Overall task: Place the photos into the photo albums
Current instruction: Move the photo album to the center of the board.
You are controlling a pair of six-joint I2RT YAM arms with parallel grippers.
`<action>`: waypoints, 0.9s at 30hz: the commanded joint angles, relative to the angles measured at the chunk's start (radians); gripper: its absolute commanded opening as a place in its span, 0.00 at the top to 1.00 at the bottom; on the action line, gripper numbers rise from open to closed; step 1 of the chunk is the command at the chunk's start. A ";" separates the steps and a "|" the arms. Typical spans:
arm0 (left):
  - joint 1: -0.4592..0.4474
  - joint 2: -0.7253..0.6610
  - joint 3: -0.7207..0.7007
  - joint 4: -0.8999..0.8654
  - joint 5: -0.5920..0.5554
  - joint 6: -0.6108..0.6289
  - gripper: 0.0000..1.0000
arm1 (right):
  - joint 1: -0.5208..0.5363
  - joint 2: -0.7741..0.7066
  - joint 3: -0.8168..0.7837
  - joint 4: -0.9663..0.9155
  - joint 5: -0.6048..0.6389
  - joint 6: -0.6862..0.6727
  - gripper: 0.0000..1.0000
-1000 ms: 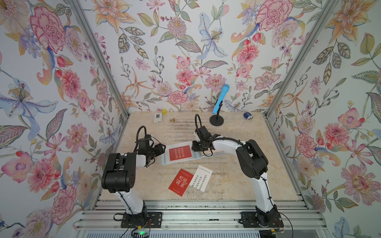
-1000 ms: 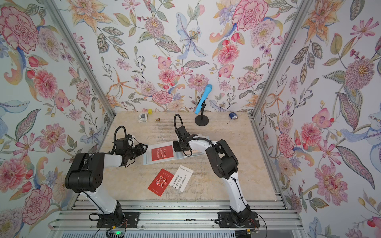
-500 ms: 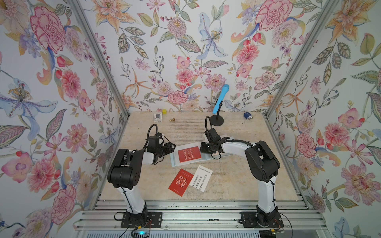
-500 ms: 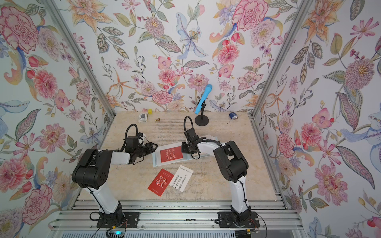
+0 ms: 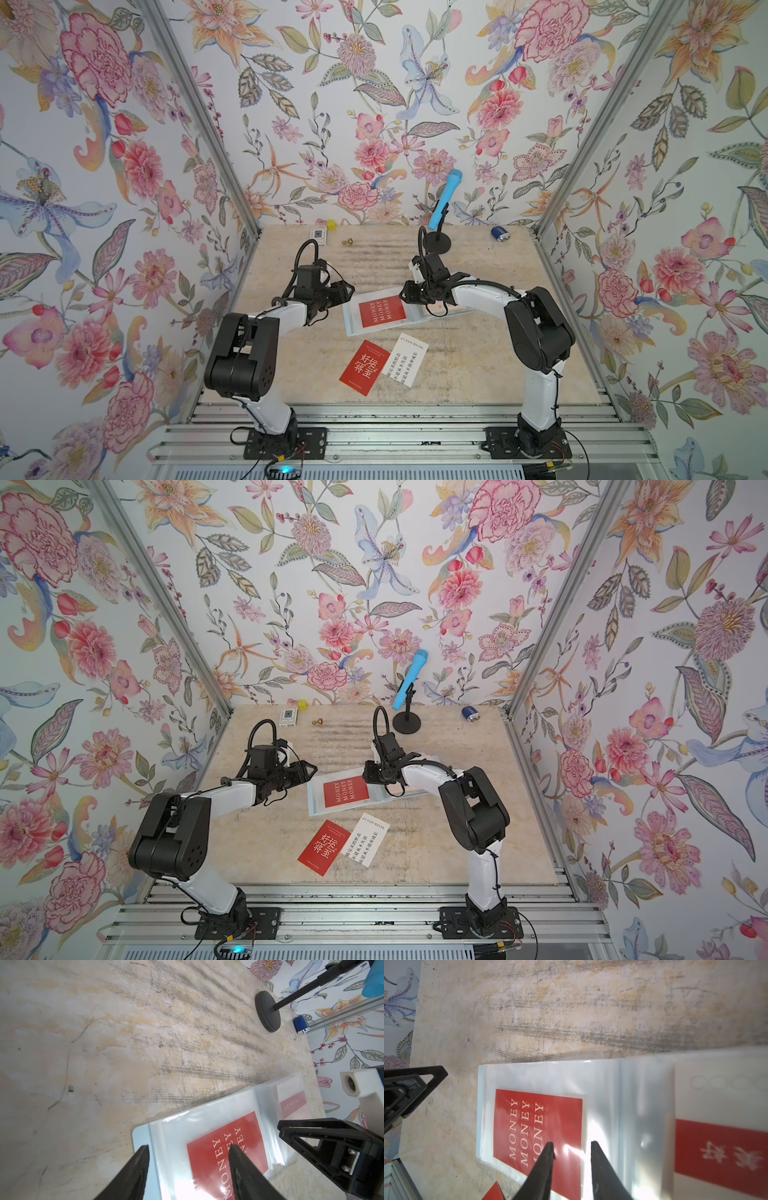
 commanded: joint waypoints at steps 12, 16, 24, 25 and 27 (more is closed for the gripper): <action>-0.039 0.002 -0.053 -0.032 0.086 -0.008 0.36 | -0.037 0.031 0.012 0.029 -0.134 -0.005 0.67; -0.047 0.008 -0.051 -0.019 0.085 -0.016 0.36 | -0.037 0.037 -0.007 0.028 -0.117 -0.009 0.67; -0.049 0.016 -0.051 -0.017 0.076 -0.015 0.36 | -0.013 0.082 0.021 -0.048 -0.022 -0.072 0.71; -0.048 0.014 -0.053 -0.015 0.071 -0.016 0.36 | -0.009 0.091 0.031 -0.063 -0.012 -0.080 0.71; -0.049 0.014 -0.051 -0.015 0.068 -0.015 0.36 | -0.005 0.105 0.043 -0.077 -0.004 -0.090 0.72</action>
